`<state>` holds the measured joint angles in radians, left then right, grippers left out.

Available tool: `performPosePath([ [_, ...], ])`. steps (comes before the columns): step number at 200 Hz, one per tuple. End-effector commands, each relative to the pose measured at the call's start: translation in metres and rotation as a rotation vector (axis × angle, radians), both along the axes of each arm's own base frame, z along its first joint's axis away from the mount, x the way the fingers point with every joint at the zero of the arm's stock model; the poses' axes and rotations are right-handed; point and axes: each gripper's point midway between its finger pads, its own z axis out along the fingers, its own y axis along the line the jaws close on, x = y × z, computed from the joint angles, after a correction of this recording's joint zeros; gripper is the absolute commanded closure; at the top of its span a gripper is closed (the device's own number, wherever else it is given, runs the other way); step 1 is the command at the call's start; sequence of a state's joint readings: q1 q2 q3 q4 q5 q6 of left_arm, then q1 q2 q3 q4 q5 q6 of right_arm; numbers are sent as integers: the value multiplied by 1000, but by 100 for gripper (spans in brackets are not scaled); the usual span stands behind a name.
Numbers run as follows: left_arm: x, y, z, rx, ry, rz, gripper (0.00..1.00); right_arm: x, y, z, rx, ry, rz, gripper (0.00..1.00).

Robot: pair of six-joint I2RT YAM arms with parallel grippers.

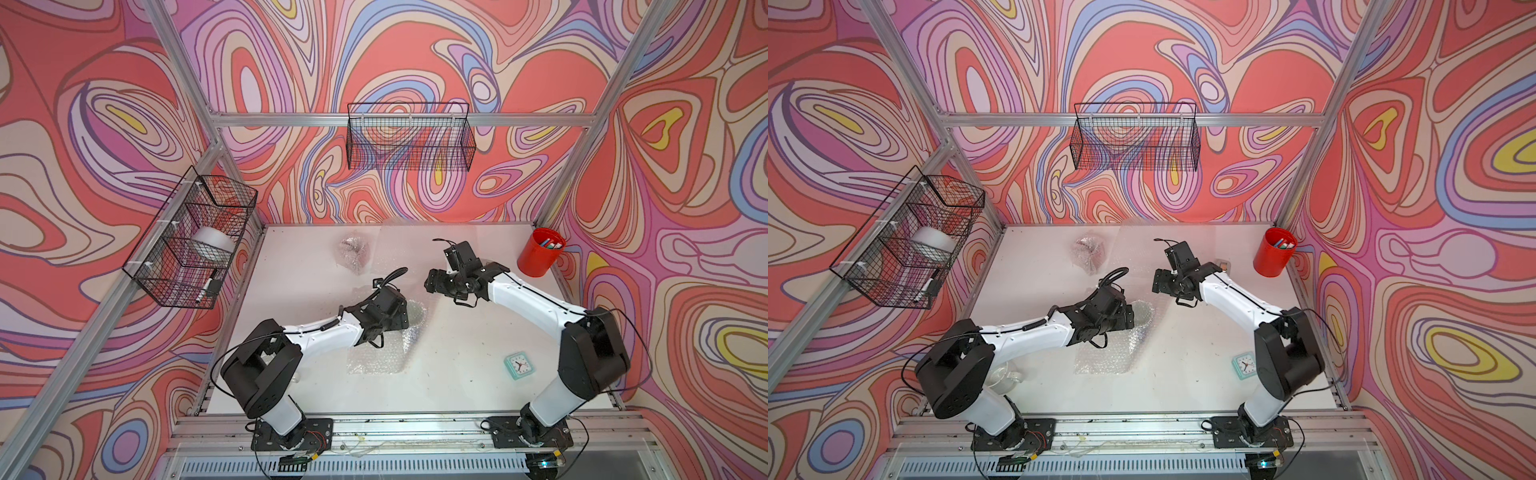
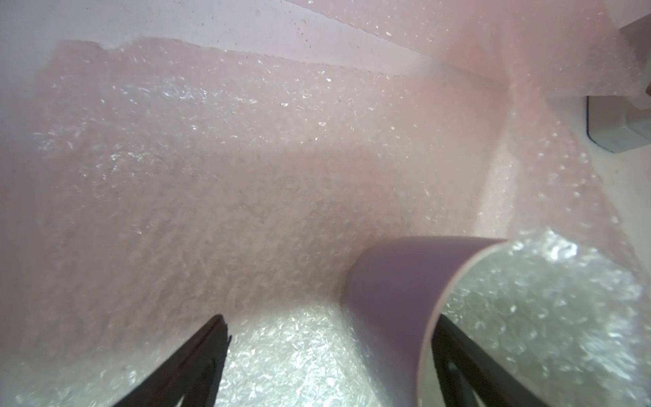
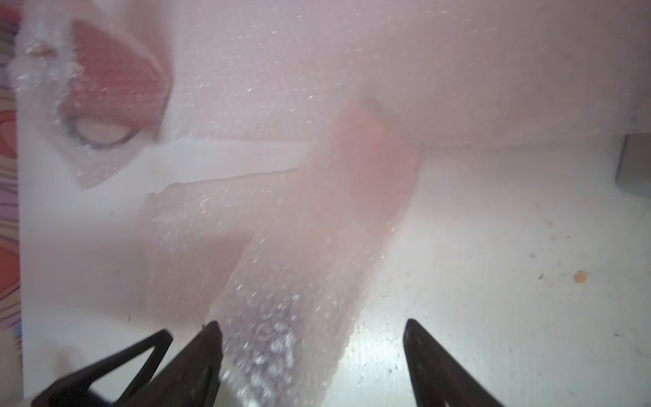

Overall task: Wrap mugs in bubble wrap
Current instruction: Wrap the mug in bubble wrap.

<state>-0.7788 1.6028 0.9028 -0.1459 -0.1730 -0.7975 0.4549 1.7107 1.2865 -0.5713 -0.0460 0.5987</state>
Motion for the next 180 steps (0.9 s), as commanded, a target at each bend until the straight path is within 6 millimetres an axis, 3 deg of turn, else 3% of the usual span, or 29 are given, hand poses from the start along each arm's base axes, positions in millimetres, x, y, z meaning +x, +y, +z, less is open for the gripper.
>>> performPosePath([
  [1, 3, 1, -2, 16, 19, 12, 8, 18, -9, -17, -66, 45, -30, 15],
  [60, 2, 1, -1, 27, 30, 7, 8, 66, -6, -53, -209, 125, -18, 14],
  [99, 2, 3, 1, 30, 30, 8, 7, 86, -7, -69, -297, 159, 6, 22],
  [136, 3, 1, 3, 30, 28, 5, 6, 94, 2, -72, -281, 171, 30, 42],
  [180, 9, -3, 9, 7, 24, 1, 4, 97, 4, -60, -265, 144, 27, 79],
])
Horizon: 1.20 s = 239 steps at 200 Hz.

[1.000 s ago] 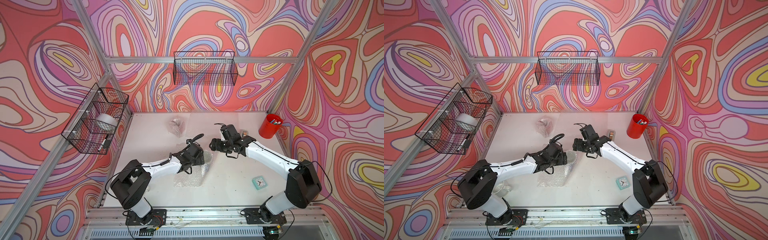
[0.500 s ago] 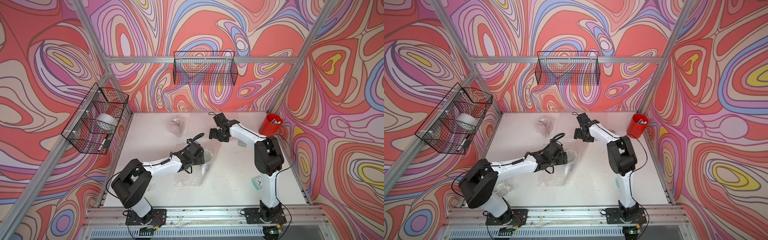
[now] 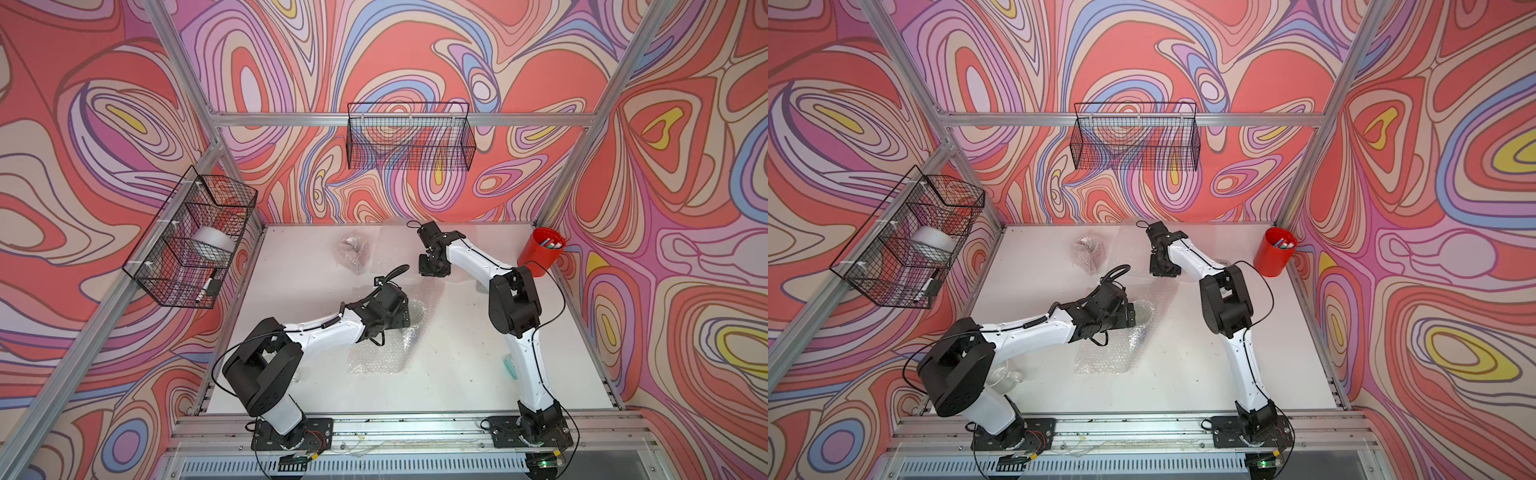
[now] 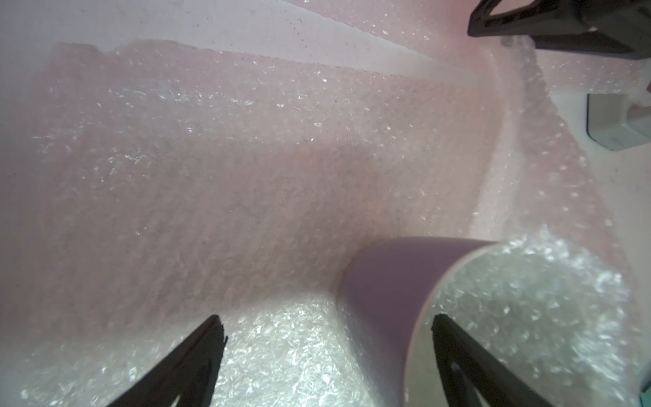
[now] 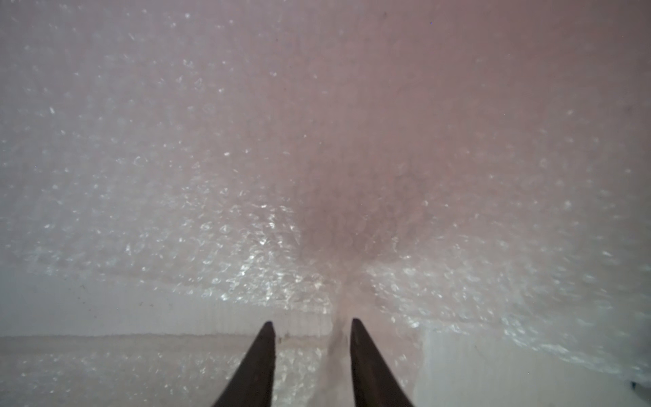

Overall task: Wrap mugs in bubble wrap
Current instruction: Wrap the mug in bubble wrap.

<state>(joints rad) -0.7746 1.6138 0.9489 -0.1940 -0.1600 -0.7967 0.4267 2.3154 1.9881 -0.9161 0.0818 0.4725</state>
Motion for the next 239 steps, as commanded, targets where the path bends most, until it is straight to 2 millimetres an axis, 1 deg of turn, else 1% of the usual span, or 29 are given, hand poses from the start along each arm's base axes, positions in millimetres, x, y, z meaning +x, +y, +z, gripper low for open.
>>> performPosePath([
  [1, 6, 0, 3, 4, 8, 7, 4, 0, -2, 9, -5, -11, -2, 80],
  [16, 10, -3, 5, -8, 7, 2, 3, 2, -3, 18, 5, -34, -6, 89],
  [37, 14, -7, 4, -10, 15, -8, 3, 2, -1, 28, 23, -58, -5, 96],
  [60, 17, -7, -2, 4, 33, -8, 3, 1, -1, 39, 39, -81, -8, 99],
  [79, 16, -6, -9, 11, 54, -1, 3, -1, 1, 47, 66, -103, -5, 100],
  [114, 12, 0, -24, 22, 99, 24, 3, -6, 12, 78, 174, -172, 23, 100],
  [137, 10, 1, -31, 19, 117, 33, 3, -16, 19, 96, 249, -212, 56, 100],
  [147, 10, 2, -33, 17, 122, 37, 3, -22, 24, 108, 291, -239, 80, 100],
  [167, 8, 2, -37, 15, 133, 41, 3, -38, 33, 121, 377, -251, 124, 100],
  [198, 8, 4, -42, 7, 148, 52, 3, -62, 44, 132, 489, -248, 190, 100],
  [205, 7, 4, -43, 5, 151, 53, 3, -65, 45, 126, 502, -234, 193, 100],
  [206, 7, 4, -44, 5, 151, 54, 3, -67, 45, 133, 509, -245, 197, 100],
  [208, 7, 4, -44, 4, 152, 56, 3, -69, 45, 138, 517, -254, 201, 100],
  [213, 7, 4, -45, 5, 155, 55, 3, -72, 46, 140, 531, -258, 210, 100],
  [239, 6, 5, -47, 5, 164, 64, 3, -91, 52, 142, 602, -234, 249, 100],
])
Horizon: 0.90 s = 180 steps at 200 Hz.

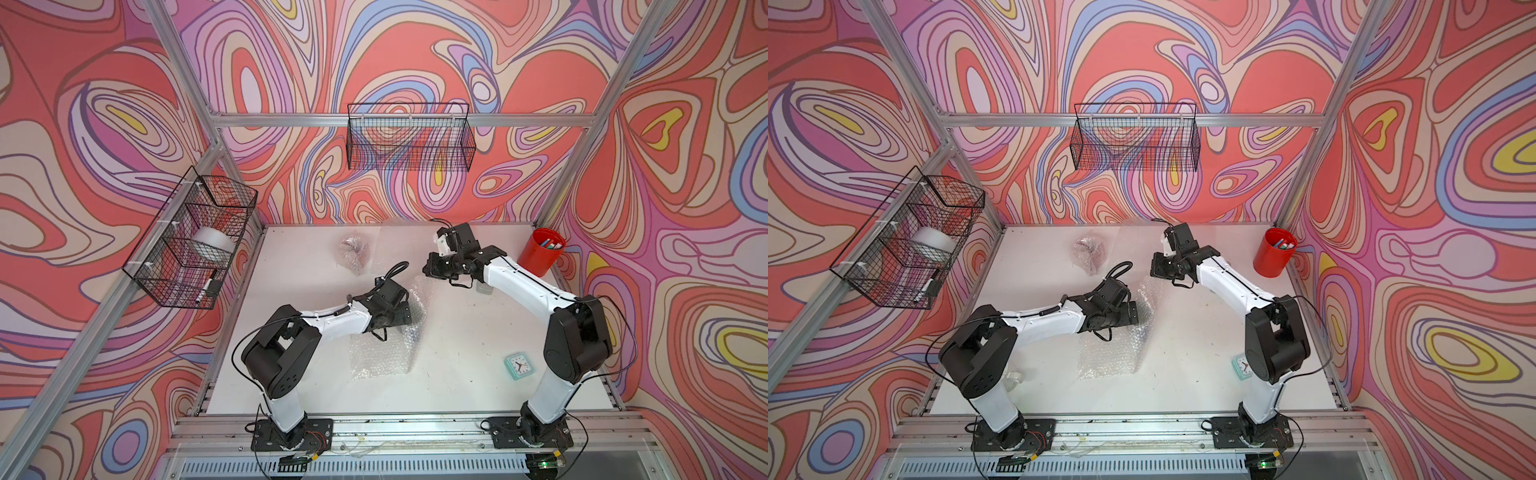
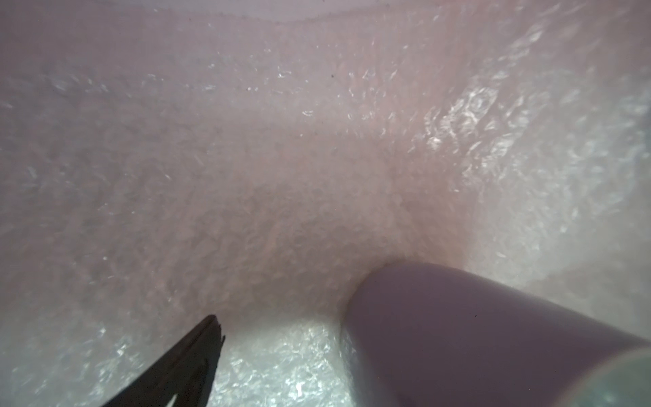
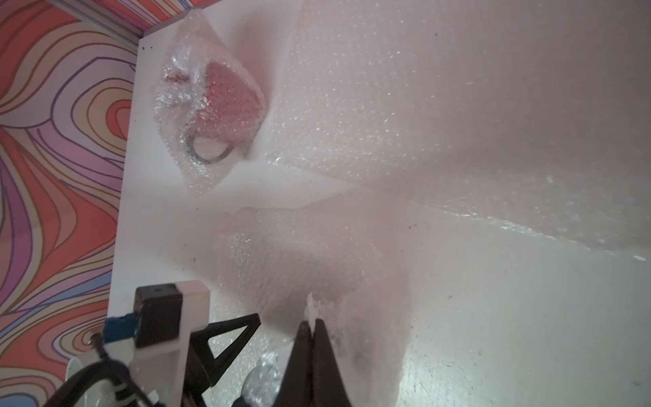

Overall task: Wrap mugs in bubble wrap
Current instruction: Wrap the mug in bubble wrap.

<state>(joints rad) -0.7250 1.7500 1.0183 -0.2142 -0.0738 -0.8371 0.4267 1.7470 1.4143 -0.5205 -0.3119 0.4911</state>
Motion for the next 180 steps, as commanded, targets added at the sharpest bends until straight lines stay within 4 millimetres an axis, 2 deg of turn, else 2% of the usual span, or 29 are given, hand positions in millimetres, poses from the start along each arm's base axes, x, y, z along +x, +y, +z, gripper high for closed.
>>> performPosePath([
  [1, -5, 8, -15, 19, 42, 27, 3, -14, 15, 25, 121, -37, 73, 100],
  [43, -5, 8, -17, 14, 49, 31, 3, -48, 28, 14, 210, 17, 157, 100],
  [77, -5, 7, -17, 9, 50, 29, 4, -72, 42, -10, 215, 84, 210, 100],
  [106, -5, 7, -15, -3, 42, 34, 7, -84, 49, -34, 191, 137, 205, 100],
  [120, -5, 7, -14, -11, 39, 35, 11, -86, 49, -47, 157, 163, 180, 100],
  [148, -7, 10, -5, -29, 14, 47, 26, -87, 39, -73, 46, 201, 117, 100],
  [180, -9, 18, 8, -35, -17, 60, 41, -91, 36, -92, 15, 243, 109, 100],
])
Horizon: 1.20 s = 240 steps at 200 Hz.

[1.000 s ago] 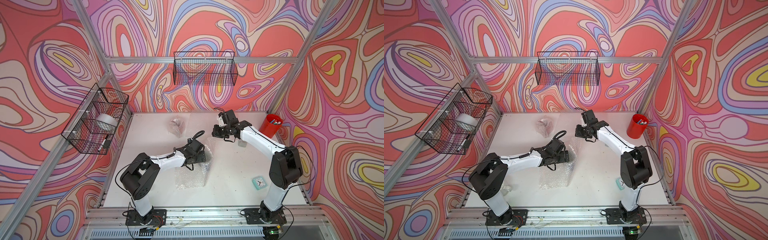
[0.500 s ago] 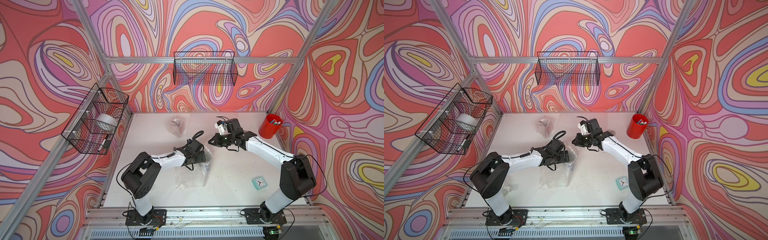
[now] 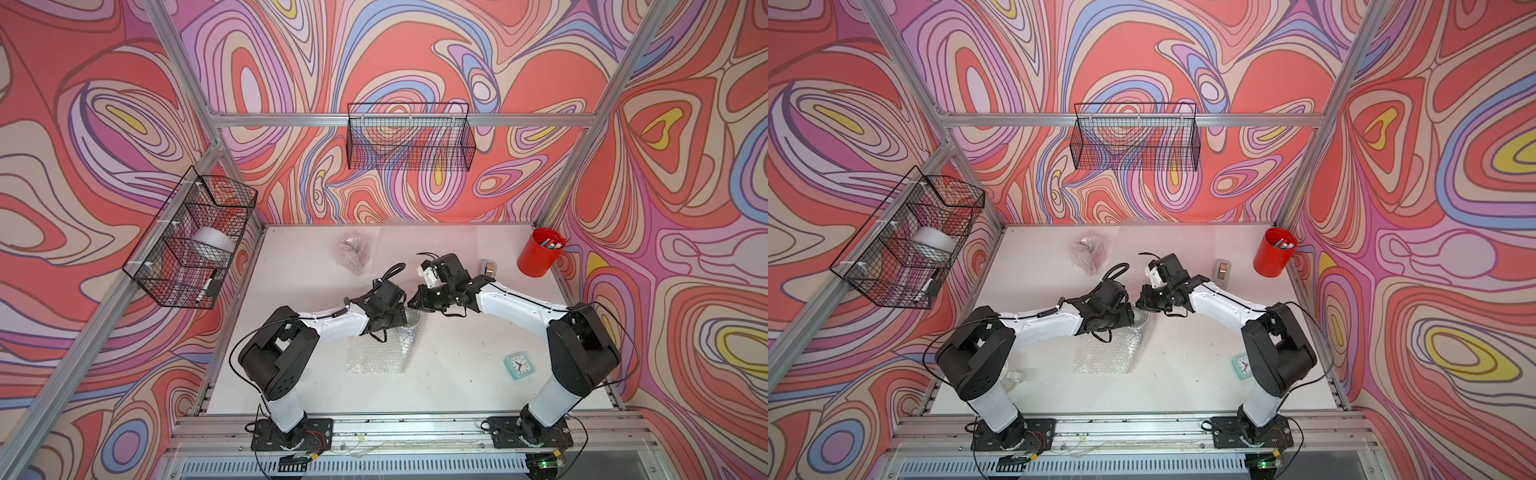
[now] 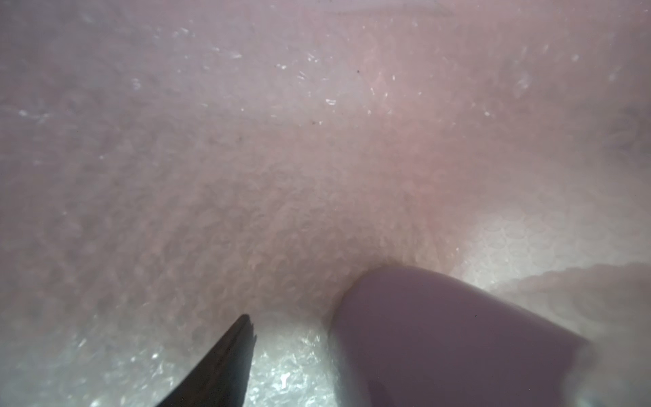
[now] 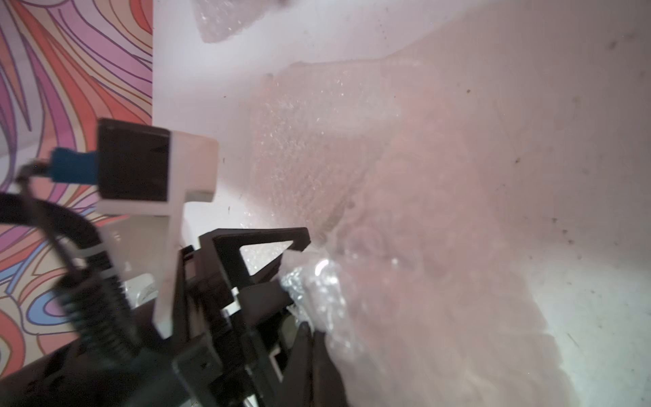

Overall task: Wrap mugs in bubble wrap
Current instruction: Wrap the mug in bubble wrap.

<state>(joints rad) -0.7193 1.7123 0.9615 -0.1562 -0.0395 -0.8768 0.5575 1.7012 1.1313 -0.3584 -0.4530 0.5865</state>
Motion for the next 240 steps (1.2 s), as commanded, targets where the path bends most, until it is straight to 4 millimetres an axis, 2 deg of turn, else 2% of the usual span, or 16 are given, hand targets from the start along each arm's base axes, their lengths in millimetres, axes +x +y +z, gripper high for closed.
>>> performPosePath([
  [1, -5, 18, 7, 31, -16, 40, 41, -8, -11, -32, -87, 64, -29, 100],
  [33, -6, 24, 20, 19, -57, 43, 44, -16, -9, -44, -114, 88, 5, 100],
  [38, -6, 24, 23, 15, -65, 41, 42, -19, -9, -56, -136, 114, 10, 100],
  [49, -4, 25, 28, 10, -81, 42, 38, -22, -10, -63, -158, 125, 23, 100],
  [84, 5, 28, 45, -8, -129, 56, 28, -31, -13, -78, -215, 137, 67, 100],
  [105, 10, 22, 49, -36, -140, 39, 24, -35, -11, -82, -241, 130, 91, 100],
  [134, 14, 8, 49, -71, -141, -4, 22, -33, -6, -75, -227, 111, 98, 100],
  [170, 17, 3, 35, -74, -123, -5, 21, -32, -2, -68, -205, 93, 105, 100],
  [195, 20, 4, 24, -50, -98, 15, 21, -34, 3, -62, -180, 78, 123, 100],
  [214, 18, 10, 13, -20, -69, 37, 21, -33, 8, -50, -142, 49, 137, 100],
  [229, 15, 12, 7, -16, -53, 42, 21, -31, 13, -42, -112, 27, 146, 91],
  [233, 14, 12, 6, -18, -52, 43, 21, -30, 16, -29, -88, -2, 149, 89],
  [240, 12, 13, 4, -18, -44, 44, 21, -29, 18, -20, -70, -24, 155, 85],
])
